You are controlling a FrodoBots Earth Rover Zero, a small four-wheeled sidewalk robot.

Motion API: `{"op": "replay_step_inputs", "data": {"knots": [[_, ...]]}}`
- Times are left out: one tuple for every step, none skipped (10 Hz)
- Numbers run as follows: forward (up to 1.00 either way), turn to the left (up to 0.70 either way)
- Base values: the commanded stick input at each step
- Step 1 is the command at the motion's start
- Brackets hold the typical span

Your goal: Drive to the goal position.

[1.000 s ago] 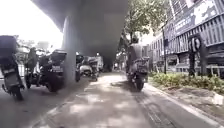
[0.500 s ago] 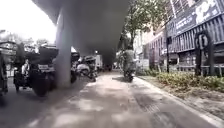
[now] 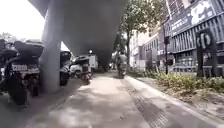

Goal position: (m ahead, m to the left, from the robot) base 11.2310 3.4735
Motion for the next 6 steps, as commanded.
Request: {"op": "replay_step_inputs", "data": {"knots": [[0.70, 0.00], [0.70, 0.00], [0.70, 0.00], [0.70, 0.00], [0.70, 0.00], [0.70, 0.00]]}}
